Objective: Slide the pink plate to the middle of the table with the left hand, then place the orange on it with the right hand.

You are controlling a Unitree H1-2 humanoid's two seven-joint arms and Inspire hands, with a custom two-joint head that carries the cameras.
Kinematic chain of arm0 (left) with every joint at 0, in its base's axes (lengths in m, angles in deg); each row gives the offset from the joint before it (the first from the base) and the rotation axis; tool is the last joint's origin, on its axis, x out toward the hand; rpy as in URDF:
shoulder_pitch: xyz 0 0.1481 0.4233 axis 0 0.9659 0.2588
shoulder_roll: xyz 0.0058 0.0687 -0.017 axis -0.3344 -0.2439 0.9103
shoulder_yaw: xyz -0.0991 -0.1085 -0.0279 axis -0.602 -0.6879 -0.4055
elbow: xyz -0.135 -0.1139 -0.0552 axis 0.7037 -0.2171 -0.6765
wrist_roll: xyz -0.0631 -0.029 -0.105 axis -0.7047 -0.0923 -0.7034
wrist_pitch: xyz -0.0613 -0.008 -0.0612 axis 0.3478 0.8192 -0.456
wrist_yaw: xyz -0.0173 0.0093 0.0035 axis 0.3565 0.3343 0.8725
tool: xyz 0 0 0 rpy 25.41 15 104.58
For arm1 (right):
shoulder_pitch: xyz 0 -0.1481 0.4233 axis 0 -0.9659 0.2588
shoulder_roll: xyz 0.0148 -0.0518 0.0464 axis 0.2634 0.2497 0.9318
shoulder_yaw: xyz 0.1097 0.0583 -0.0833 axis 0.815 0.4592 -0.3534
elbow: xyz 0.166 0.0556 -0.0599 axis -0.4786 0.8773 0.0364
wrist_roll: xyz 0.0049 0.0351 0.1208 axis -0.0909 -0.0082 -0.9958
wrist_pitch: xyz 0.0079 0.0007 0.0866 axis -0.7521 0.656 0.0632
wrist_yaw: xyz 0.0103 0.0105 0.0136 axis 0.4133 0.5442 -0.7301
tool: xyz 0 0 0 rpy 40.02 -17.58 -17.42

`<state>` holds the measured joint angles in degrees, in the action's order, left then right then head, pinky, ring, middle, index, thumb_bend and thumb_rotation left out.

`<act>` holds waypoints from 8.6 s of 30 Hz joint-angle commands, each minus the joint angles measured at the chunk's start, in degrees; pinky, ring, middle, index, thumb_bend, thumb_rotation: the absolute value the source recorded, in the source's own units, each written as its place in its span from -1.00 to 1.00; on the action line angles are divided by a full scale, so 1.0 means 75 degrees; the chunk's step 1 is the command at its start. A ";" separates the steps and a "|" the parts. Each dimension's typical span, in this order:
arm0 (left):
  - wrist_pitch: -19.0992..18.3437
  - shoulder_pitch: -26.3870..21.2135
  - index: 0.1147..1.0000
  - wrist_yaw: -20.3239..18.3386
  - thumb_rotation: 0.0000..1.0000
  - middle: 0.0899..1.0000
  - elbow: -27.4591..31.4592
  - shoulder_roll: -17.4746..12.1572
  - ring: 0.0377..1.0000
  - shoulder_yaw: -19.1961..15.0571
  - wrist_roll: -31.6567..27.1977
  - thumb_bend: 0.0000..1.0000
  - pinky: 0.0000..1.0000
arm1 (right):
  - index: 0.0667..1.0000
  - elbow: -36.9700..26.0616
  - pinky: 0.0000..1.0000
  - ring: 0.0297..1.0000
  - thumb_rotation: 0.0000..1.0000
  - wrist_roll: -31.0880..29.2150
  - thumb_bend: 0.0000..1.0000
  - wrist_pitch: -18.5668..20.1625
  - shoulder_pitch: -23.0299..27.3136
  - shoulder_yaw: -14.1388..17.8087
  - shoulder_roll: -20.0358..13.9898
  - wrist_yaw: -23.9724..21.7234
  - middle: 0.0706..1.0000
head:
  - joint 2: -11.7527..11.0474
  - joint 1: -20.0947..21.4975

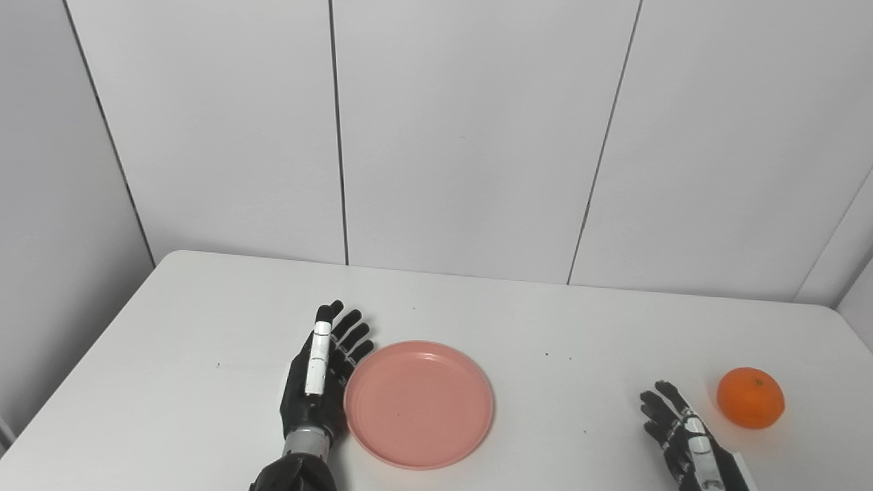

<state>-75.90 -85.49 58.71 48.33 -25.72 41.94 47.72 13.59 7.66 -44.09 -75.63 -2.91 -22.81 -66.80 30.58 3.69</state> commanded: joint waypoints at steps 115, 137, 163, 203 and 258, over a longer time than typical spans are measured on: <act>0.0288 -0.0135 0.74 -0.1198 0.21 0.67 -0.0757 -0.0617 0.75 0.0094 -0.1021 0.28 0.91 | 0.57 -0.2262 0.23 0.40 0.76 0.7963 0.56 -0.1025 0.1298 -0.0177 -0.1266 0.1759 0.51 | -0.0474 0.3010; 0.0176 -0.0053 0.76 -0.1160 0.21 0.71 -0.0603 -0.0643 0.76 0.0173 -0.0842 0.26 0.97 | 0.55 -0.0716 0.38 0.49 0.79 0.9167 0.71 -0.0059 0.2437 0.0058 -0.3082 0.1248 0.53 | -0.0492 0.2910; 0.0389 0.0000 0.82 -0.1271 0.26 0.72 -0.0731 -0.0643 0.79 0.0267 -0.0630 0.24 0.93 | 0.54 0.2253 0.55 0.60 0.79 0.8778 0.67 0.0247 0.2820 -0.0492 -0.3842 0.1968 0.60 | -0.0639 0.2748; 0.0660 -0.0030 0.80 -0.1348 0.25 0.73 -0.0948 -0.0685 0.79 0.0362 -0.0499 0.28 0.91 | 0.40 0.2725 -0.01 0.18 0.44 0.8142 0.60 0.0479 0.2916 -0.1015 -0.3694 0.2220 0.32 | -0.0645 0.2606; 0.1161 0.0157 0.72 -0.1007 0.14 0.63 -0.0940 -0.0002 0.66 0.0703 0.0125 0.44 0.74 | -0.36 -0.0520 -0.68 -0.60 -0.41 0.7881 0.28 0.0858 0.3302 -0.1263 -0.3807 0.0747 -0.48 | -0.0373 0.0067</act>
<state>-66.96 -85.20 50.14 41.96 -26.84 46.58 47.90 11.63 66.81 -36.25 -53.79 -13.43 -50.15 -61.83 27.77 5.55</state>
